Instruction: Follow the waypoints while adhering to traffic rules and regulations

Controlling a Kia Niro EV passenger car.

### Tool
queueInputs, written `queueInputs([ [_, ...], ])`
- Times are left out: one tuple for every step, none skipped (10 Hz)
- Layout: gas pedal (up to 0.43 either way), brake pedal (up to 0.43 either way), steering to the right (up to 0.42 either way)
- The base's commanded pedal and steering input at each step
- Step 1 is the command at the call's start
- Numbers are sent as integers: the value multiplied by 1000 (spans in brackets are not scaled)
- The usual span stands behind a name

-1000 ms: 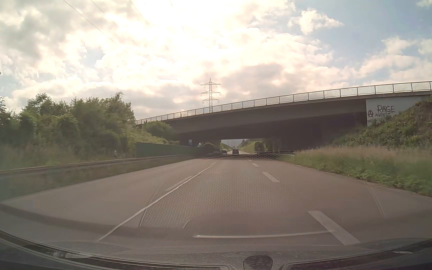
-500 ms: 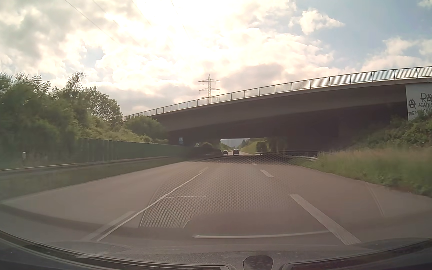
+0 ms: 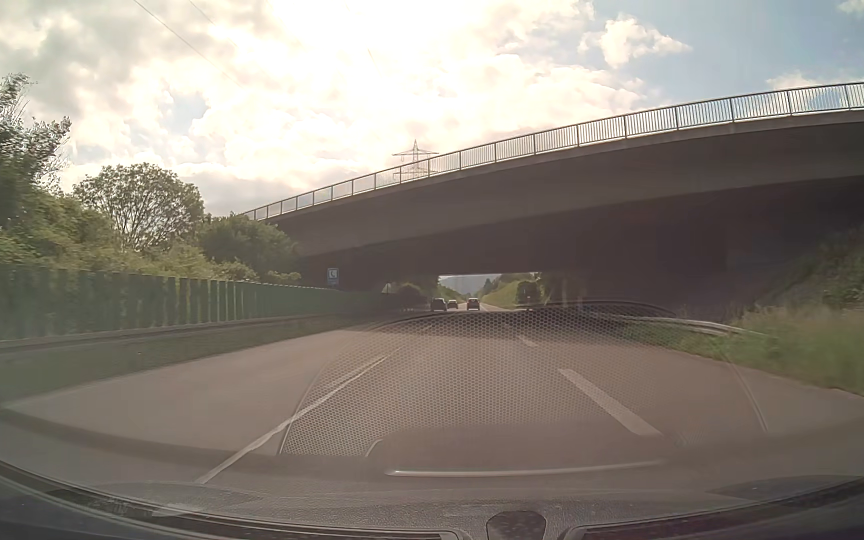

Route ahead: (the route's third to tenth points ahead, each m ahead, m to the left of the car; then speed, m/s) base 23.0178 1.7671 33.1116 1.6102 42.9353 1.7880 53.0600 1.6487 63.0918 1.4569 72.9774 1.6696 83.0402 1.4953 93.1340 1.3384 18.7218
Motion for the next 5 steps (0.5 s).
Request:
queueInputs([
  [150, 0, -1],
  [150, 0, -1],
  [157, 0, -1],
  [157, 0, -1],
  [157, 0, -1],
])
